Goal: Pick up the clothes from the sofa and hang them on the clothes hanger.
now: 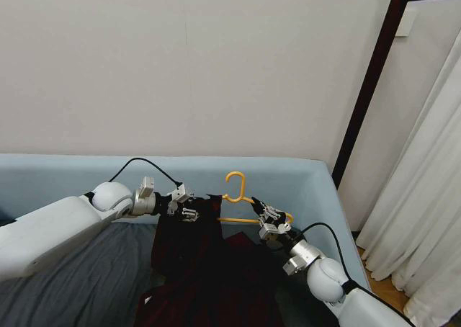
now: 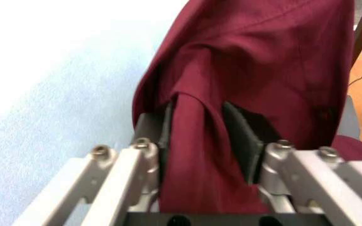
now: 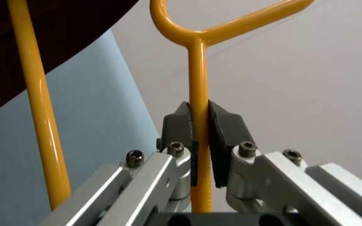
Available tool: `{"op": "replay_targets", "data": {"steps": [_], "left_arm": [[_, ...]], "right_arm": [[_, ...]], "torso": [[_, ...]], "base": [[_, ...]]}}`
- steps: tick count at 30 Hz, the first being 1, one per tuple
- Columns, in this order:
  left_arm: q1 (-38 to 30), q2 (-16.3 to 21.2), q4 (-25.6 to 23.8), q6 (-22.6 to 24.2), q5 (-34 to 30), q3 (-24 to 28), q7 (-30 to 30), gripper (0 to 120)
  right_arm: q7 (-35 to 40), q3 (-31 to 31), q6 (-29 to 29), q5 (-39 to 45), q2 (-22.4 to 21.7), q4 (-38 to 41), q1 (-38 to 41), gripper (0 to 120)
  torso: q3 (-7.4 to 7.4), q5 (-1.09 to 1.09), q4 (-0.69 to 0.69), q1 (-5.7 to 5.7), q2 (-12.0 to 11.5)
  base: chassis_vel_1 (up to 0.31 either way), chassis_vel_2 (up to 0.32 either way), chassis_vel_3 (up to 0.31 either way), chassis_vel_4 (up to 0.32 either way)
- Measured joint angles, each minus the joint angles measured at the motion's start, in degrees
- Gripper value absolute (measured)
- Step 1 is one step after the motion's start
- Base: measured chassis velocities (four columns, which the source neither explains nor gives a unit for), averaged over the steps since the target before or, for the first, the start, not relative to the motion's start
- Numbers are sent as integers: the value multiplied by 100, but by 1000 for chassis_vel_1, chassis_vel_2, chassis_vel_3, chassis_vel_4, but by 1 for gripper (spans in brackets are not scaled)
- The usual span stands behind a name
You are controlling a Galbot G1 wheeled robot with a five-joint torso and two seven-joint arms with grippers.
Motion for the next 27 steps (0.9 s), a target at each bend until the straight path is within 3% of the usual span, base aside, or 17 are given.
{"op": "replay_targets", "data": {"steps": [4, 20, 27], "left_arm": [[37, 48, -80, -44, -7, 0, 1, 8], [134, 109, -158, -207, 5, -55, 24, 7], [332, 112, -124, -234, -8, -343, -39, 7]], "right_arm": [[2, -30, 3, 0, 19, -12, -1, 5], [-42, -97, -85, 128, -30, 75, -17, 5], [-85, -185, -285, 562, -163, 299, -160, 30]], "torso": [[0, 0, -1, 0, 0], [0, 0, -1, 0, 0], [0, 0, -1, 0, 0]], "base": [[0, 0, 0, 0], [0, 0, 0, 0], [0, 0, 0, 0]]}}
